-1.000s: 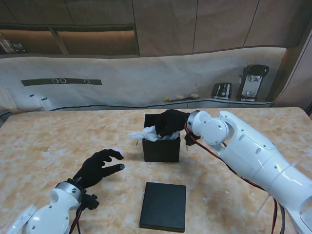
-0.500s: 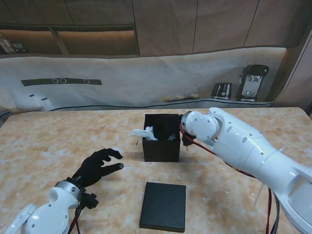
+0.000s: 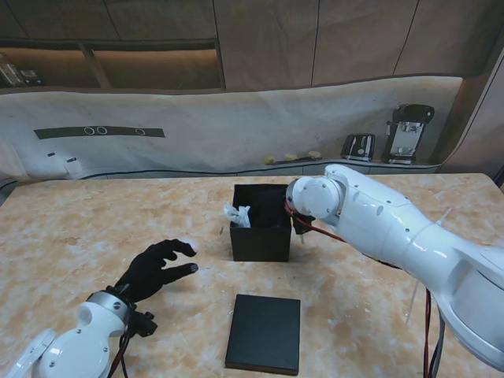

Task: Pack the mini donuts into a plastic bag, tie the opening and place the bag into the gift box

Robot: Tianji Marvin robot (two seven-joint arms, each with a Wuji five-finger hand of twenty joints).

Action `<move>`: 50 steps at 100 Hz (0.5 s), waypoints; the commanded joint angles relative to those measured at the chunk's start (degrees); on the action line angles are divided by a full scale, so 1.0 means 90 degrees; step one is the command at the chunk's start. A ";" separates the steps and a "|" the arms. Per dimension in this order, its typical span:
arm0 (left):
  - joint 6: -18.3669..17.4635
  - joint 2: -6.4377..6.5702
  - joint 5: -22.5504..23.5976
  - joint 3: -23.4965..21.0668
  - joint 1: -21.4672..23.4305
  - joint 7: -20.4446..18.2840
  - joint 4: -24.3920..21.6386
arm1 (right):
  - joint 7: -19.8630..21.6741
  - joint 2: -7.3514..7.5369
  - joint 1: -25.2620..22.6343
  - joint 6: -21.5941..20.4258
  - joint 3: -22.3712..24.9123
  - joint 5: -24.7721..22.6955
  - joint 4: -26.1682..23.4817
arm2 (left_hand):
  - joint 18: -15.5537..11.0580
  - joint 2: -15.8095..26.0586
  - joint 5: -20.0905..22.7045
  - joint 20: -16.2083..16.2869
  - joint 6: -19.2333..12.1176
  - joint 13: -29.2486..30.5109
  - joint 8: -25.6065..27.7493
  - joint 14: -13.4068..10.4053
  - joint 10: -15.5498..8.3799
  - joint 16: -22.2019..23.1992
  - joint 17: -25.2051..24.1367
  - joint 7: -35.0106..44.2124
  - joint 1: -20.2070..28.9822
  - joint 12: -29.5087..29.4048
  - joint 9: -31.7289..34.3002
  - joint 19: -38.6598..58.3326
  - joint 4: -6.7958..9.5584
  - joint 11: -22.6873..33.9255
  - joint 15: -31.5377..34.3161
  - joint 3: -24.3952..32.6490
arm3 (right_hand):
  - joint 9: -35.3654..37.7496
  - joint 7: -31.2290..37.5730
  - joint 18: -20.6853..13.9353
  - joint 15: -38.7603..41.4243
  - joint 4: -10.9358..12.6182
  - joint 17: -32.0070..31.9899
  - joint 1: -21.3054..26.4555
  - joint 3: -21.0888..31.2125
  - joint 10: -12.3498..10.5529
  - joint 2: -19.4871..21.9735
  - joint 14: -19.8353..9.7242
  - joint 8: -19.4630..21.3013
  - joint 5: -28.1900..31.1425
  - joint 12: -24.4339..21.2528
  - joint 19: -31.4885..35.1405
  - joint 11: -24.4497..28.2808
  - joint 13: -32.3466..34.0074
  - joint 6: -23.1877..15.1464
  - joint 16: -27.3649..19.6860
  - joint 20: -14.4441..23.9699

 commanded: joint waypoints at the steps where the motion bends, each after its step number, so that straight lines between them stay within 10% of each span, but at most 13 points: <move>1: 0.0035 -0.0004 0.0010 -0.0010 0.0058 -0.0084 -0.0067 | 0.0242 -0.0129 0.0031 -0.0057 -0.0093 0.0037 0.0077 | -0.0064 0.0094 0.0169 -0.0055 -0.0015 -0.0117 0.0053 -0.0099 -0.0018 -0.0099 -0.0098 -0.0099 0.0178 -0.0063 -0.0111 -0.0015 0.0080 -0.0026 -0.0093 -0.0055 | -0.0104 -0.0103 0.0032 -0.0065 0.0199 -0.0103 -0.0117 -0.0283 -0.0088 -0.0060 -0.0111 0.0110 0.0037 -0.0288 -0.0084 -0.0024 -0.0090 0.0045 -0.0130 -0.0005; 29: 0.0045 -0.0005 0.0017 -0.0030 0.0073 -0.0081 -0.0081 | 0.0529 -0.0346 0.0255 -0.0170 -0.0392 0.0165 0.0481 | -0.0062 0.0091 0.0165 -0.0056 -0.0019 -0.0114 0.0051 -0.0099 -0.0013 -0.0099 -0.0100 -0.0100 0.0179 -0.0062 -0.0108 -0.0016 0.0081 -0.0025 -0.0092 -0.0052 | -0.0204 -0.0167 -0.0013 -0.0108 0.0176 -0.0249 -0.0139 -0.0451 -0.0117 0.0071 -0.0157 0.0165 -0.0069 -0.0282 -0.0132 -0.0074 -0.0241 -0.0013 -0.0130 0.0046; 50: 0.0048 -0.0005 0.0010 -0.0037 0.0083 -0.0084 -0.0092 | 0.0356 -0.0164 0.0141 -0.0094 -0.0173 0.0092 0.0096 | -0.0064 0.0084 0.0177 -0.0054 -0.0018 -0.0115 0.0055 -0.0097 -0.0023 -0.0098 -0.0099 -0.0091 0.0183 -0.0063 -0.0118 -0.0012 0.0079 -0.0030 -0.0090 -0.0050 | -0.0237 -0.0130 -0.0031 -0.0094 0.0180 -0.0219 -0.0156 -0.0495 -0.0125 0.0060 -0.0170 0.0233 -0.0086 -0.0264 -0.0126 -0.0062 -0.0257 -0.0173 -0.0122 0.0100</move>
